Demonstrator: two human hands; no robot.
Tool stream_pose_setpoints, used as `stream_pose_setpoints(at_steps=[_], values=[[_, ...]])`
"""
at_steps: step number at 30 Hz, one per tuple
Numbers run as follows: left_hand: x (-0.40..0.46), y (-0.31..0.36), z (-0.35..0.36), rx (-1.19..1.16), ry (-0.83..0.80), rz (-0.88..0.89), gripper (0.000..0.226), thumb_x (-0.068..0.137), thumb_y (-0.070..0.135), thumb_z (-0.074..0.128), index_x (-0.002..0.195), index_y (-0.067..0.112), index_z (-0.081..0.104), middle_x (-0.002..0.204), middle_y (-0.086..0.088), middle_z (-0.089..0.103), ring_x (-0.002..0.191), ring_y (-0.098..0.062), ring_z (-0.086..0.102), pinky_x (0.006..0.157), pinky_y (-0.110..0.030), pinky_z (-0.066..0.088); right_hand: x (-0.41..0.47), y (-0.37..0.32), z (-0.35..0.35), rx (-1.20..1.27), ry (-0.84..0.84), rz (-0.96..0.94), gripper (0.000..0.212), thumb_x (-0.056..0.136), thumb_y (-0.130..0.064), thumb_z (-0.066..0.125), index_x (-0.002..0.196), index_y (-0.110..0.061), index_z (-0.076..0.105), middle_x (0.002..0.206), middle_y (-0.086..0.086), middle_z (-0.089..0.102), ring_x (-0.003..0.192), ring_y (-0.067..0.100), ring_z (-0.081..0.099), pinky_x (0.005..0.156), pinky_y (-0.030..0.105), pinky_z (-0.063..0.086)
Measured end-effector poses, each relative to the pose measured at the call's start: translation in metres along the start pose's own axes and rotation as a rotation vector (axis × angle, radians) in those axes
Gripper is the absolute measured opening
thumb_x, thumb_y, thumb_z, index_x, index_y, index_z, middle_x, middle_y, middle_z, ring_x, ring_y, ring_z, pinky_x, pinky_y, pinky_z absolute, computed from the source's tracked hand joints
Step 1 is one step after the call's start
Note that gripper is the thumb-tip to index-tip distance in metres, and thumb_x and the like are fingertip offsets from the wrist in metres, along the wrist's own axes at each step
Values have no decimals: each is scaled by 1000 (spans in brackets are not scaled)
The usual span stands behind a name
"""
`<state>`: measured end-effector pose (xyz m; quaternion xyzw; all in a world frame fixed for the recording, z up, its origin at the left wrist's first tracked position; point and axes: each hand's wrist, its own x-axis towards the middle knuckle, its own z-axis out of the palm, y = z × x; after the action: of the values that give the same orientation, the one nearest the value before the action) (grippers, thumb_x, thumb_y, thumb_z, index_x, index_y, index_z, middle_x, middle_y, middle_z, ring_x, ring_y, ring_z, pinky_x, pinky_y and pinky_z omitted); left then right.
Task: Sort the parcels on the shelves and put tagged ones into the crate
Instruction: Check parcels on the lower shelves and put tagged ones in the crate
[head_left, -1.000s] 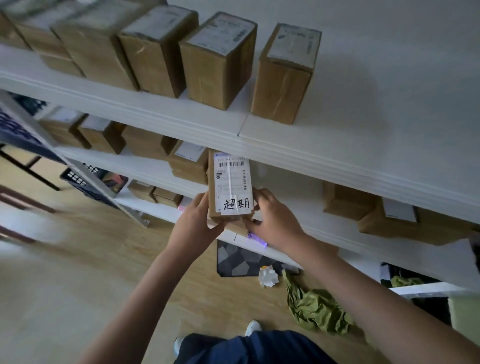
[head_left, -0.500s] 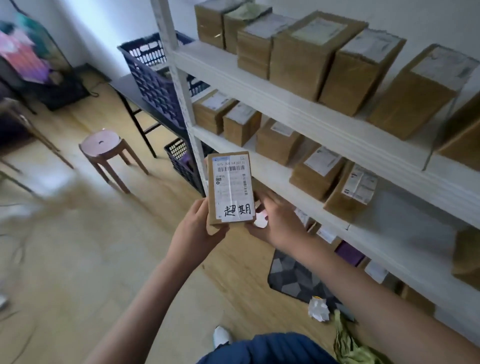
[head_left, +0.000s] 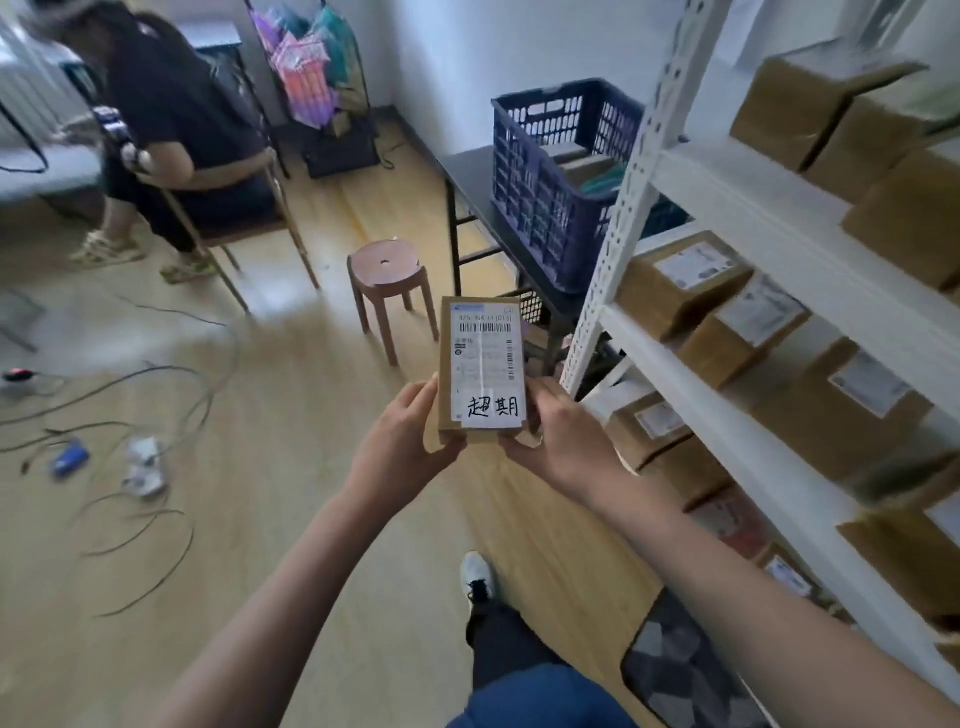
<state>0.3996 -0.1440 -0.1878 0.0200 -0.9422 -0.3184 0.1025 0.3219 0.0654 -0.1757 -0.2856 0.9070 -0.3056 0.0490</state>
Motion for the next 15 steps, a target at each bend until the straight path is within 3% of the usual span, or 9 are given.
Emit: stream_pose_setpoints(at_steps=[5,10,15], values=[[91,-72,-22,45,-16,-22,73,79,35,78,144,27,45,130,7,54,110,-17,59,79,-35,56,121,-3,24,-69,-41,-34,68,86,-38,72,145,-20,44,129,-1,54,107,20,62,82,37,56],[211,-129,-56,110,-34,-59,76,79,38,77,146,31,41,126,11,54,107,-14,58,74,-30,53,262,-4,26,-126,-59,-56,65,89,-43,68,144,-19,44,132,0,55,111,21,62,84,36,52],[347,-165,-84,142,-77,25,76,81,38,76,147,32,39,137,10,51,115,-15,56,80,-31,54,387,0,4,-165,-28,-21,63,90,-45,67,142,-19,43,129,-1,54,110,19,62,82,31,51]])
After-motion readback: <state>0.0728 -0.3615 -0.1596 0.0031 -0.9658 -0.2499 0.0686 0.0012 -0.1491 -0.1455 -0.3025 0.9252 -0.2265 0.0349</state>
